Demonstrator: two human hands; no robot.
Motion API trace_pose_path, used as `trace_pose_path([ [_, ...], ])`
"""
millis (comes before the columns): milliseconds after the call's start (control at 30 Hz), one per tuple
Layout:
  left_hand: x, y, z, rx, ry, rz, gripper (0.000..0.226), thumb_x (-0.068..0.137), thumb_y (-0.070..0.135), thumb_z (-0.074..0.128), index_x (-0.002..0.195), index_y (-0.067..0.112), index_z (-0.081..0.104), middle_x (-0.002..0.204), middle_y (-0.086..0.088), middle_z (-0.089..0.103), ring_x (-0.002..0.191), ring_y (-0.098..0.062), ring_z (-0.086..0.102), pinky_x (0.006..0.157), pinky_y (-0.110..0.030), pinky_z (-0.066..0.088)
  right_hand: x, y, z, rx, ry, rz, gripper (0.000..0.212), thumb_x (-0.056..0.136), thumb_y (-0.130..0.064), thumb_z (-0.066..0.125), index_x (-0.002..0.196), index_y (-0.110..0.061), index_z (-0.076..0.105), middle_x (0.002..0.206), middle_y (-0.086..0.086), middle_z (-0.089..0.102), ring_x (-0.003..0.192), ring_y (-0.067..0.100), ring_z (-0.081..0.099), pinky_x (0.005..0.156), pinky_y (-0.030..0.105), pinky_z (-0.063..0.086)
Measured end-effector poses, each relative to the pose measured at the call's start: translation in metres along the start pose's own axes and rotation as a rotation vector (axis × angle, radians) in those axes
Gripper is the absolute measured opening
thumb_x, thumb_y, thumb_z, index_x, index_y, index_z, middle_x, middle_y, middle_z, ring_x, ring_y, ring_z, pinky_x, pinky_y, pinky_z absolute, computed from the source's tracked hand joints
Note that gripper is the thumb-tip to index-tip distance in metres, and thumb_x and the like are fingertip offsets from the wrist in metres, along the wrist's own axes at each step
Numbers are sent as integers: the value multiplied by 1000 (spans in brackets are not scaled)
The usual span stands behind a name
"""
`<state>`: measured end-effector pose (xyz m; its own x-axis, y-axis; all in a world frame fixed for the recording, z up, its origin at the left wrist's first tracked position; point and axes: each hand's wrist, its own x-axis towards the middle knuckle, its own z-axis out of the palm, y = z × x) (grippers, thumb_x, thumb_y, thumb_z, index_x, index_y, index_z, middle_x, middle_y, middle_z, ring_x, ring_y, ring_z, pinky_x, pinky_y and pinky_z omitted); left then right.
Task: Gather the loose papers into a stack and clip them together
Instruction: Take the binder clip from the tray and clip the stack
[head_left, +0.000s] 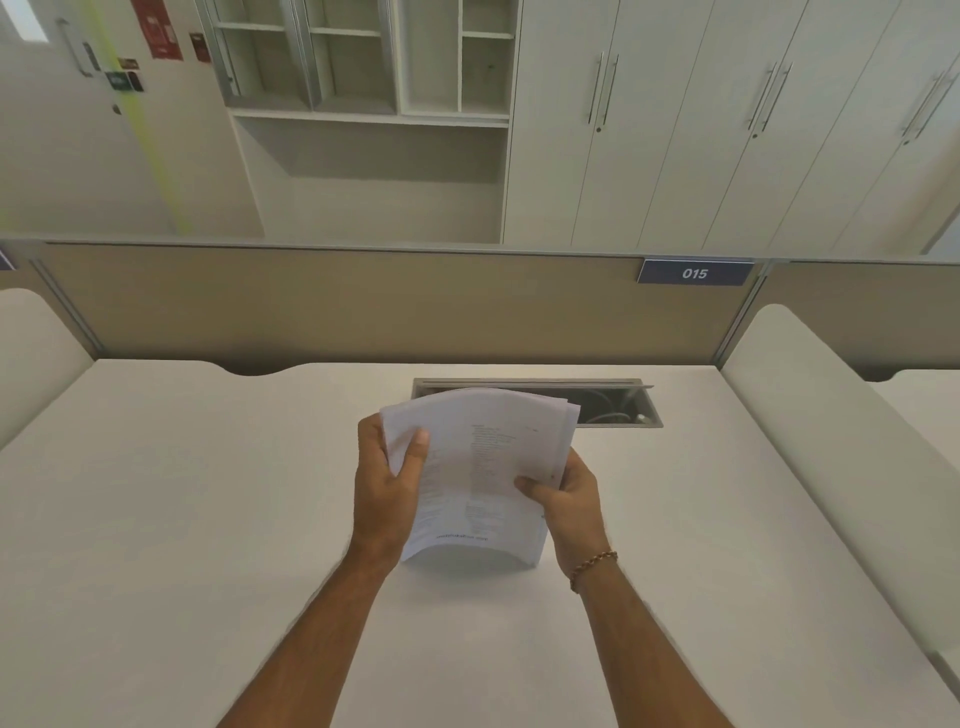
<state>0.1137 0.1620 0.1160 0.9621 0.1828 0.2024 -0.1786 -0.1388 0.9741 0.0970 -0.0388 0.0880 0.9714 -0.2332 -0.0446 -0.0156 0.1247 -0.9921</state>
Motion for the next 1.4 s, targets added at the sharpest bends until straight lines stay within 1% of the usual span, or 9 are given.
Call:
trace_pose_path([
  [233, 8, 22, 7, 0, 123, -48, 45, 91, 71, 41, 101, 27, 46, 93, 0, 62, 85, -20, 63, 66, -32, 51, 0, 2, 1, -64, -16, 11, 40, 73, -12, 71, 113, -14, 70, 105, 10, 74, 102, 34, 69, 87, 56, 59],
  [400, 12, 29, 13, -9, 193, -122, 37, 103, 56, 34, 95, 21, 43, 86, -2, 60, 78, -20, 61, 60, -28, 46, 0, 4, -1, -78, -14, 8, 37, 77, -10, 70, 114, -11, 70, 107, 11, 75, 103, 36, 69, 87, 51, 60],
  [533, 10, 13, 4, 41, 7, -14, 36, 99, 64, 33, 108, 29, 37, 99, 5, 58, 90, -17, 63, 69, -36, 54, 3, 7, -1, -101, 18, 20, 30, 87, 2, 67, 114, -13, 70, 108, 9, 75, 102, 34, 69, 87, 49, 61],
  [633, 4, -6, -2, 94, -66, 8, 24, 105, 46, 39, 119, 26, 40, 108, 8, 61, 99, -12, 66, 76, -34, 57, 6, 3, -1, -106, 36, 23, 34, 85, 7, 66, 114, -11, 71, 107, 9, 76, 100, 33, 71, 86, 48, 61],
  [733, 2, -12, -5, 222, -29, -7, 17, 108, 31, 38, 110, 18, 48, 98, 4, 65, 89, -17, 69, 65, -28, 56, 5, 1, -3, -103, 33, 50, 32, 85, 8, 64, 111, -9, 71, 105, 9, 76, 96, 32, 72, 82, 45, 63],
  [1000, 11, -15, -10, 161, -131, -334, 20, 105, 40, 47, 117, 28, 57, 104, 5, 71, 91, -21, 72, 72, -39, 60, -4, 19, -10, -64, 8, 253, 29, 81, 8, 69, 106, -6, 72, 99, 9, 78, 91, 35, 74, 75, 45, 64],
  [1200, 0, -39, -7, 252, -54, -345, 19, 104, 32, 51, 98, 19, 64, 94, -1, 73, 84, -25, 72, 69, -37, 60, -13, 48, -20, 21, -90, 328, 30, 81, 2, 75, 110, -1, 71, 106, 13, 78, 99, 36, 73, 87, 50, 60],
  [1267, -4, -43, -7, 285, -4, -306, 22, 105, 29, 49, 94, 15, 62, 91, -3, 70, 83, -27, 70, 64, -31, 52, -11, 54, -31, -49, 1, 308, 23, 84, -21, 78, 103, -9, 74, 101, 7, 78, 94, 26, 74, 86, 43, 61],
  [1400, -8, -50, -8, 335, 20, -228, 27, 106, 22, 46, 89, 7, 60, 84, -11, 68, 81, -34, 66, 60, -31, 41, 2, 69, -71, -429, 601, 355, 36, 85, -44, 71, 101, -12, 68, 104, 11, 72, 94, 30, 67, 82, 38, 55],
])
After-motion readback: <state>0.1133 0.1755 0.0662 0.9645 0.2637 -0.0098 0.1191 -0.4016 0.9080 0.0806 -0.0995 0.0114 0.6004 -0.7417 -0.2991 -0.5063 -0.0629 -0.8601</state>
